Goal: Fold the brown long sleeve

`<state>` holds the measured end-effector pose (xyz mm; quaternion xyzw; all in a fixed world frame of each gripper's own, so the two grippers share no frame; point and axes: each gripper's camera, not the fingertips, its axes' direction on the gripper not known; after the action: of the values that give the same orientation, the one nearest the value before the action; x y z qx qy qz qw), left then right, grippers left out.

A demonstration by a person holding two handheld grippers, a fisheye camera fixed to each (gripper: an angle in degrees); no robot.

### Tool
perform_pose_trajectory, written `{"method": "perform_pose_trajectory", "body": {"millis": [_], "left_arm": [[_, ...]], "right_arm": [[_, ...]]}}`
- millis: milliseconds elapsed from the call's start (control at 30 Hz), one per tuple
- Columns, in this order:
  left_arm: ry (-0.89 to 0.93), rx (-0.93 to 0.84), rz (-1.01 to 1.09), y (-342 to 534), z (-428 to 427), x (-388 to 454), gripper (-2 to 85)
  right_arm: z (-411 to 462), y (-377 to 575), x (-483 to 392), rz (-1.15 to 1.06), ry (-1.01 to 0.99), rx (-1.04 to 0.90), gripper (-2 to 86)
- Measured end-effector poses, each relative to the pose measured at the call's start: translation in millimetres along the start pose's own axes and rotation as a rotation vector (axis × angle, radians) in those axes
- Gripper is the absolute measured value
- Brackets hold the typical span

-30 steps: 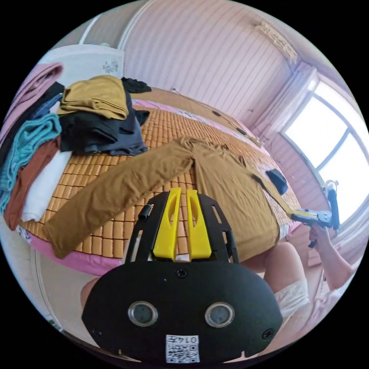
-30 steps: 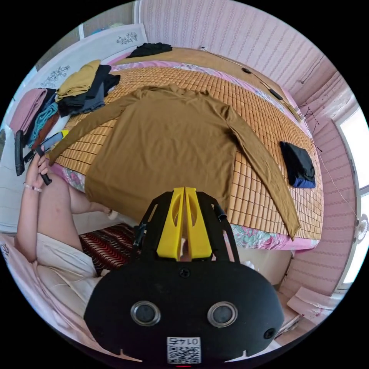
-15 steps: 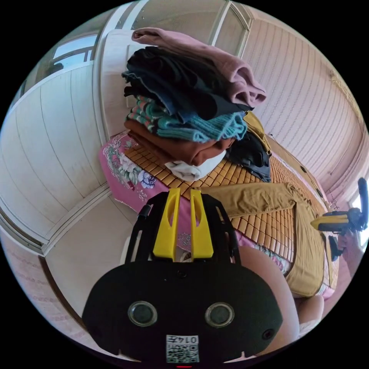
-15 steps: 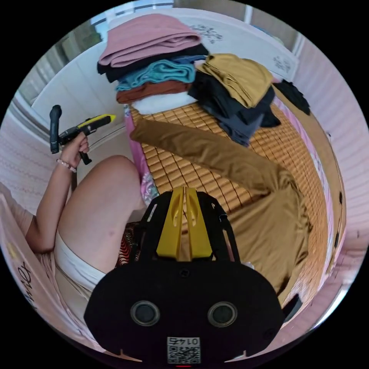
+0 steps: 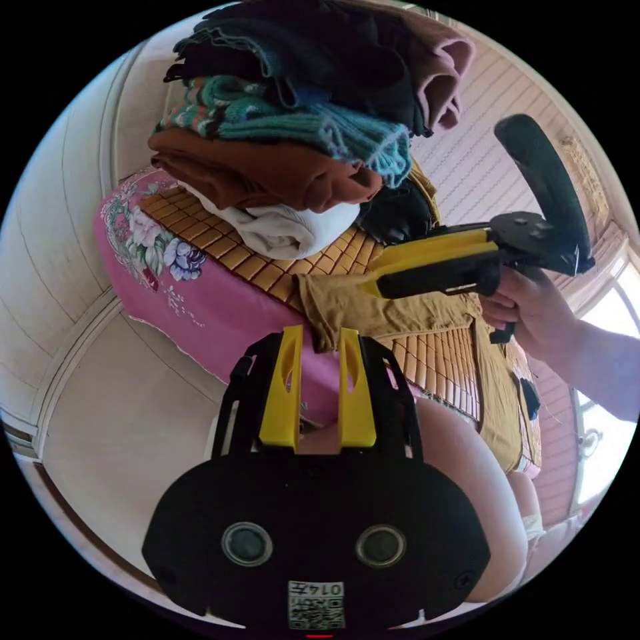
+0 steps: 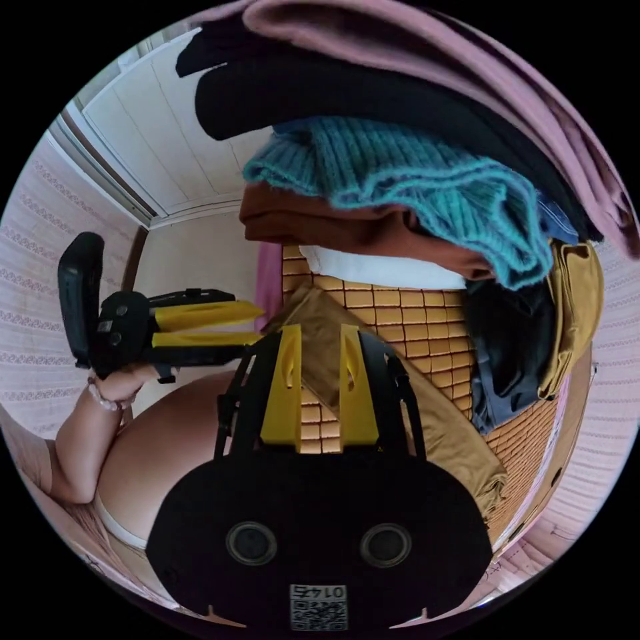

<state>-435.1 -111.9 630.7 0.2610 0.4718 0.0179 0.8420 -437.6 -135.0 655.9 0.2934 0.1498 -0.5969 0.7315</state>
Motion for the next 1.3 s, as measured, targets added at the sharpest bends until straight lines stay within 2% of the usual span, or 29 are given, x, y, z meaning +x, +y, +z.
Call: {"method": "perform_pose_trajectory", "body": {"millis": [133, 233, 333, 400, 500, 633, 733, 933, 1100, 1233, 1300], "left_arm": [[-0.039, 0.006, 0.02, 2.7, 4.4, 4.5, 7.7], [0.012, -0.027, 0.027, 4.9, 14.8, 6.0, 7.5], [-0.011, -0.016, 0.06, 7.5, 16.1, 12.7, 5.9], [-0.037, -0.034, 0.083, 6.3, 16.5, 19.8, 1.9], [-0.043, -0.04, 0.124, 4.1, 14.1, 33.4, -0.4], [-0.071, 0.025, 0.193, 0.1, -2.0, 59.3, -0.9], [-0.038, 0.154, 0.284, -9.4, -24.0, 96.1, -1.0], [0.147, 0.282, 0.545, -28.8, -33.4, 210.6, -1.0], [0.399, 0.418, 0.835, -37.8, -52.6, 340.5, -1.0], [0.662, 0.405, 1.059, -10.7, -62.1, 425.9, -1.0], [0.822, 0.282, 1.156, 22.9, -51.2, 474.1, -1.0]], "right_arm": [[14.0, -17.5, -14.4, -0.003, -0.036, 0.008, 8.4], [23.9, -20.6, -20.7, 0.011, 0.034, 0.017, 8.4], [24.7, -14.8, -17.2, 0.049, 0.027, 0.025, 7.5], [18.8, -8.8, -14.3, 0.055, 0.03, -0.009, 2.3], [8.8, 10.3, -5.4, 0.051, -0.003, -0.007, 0.5], [-32.9, 58.2, 29.4, 0.197, -0.088, 0.115, -0.1], [-91.6, 121.5, 67.9, 0.338, -0.135, 0.303, -0.2], [-220.6, 275.0, 138.8, 0.52, -0.039, 0.58, -0.3], [-340.8, 456.6, 139.5, 0.656, 0.192, 0.8, -0.2], [-378.3, 592.2, 97.6, 0.801, 0.332, 0.822, -0.2], [-361.6, 663.9, 72.0, 0.95, 0.395, 0.684, -0.2]]}}
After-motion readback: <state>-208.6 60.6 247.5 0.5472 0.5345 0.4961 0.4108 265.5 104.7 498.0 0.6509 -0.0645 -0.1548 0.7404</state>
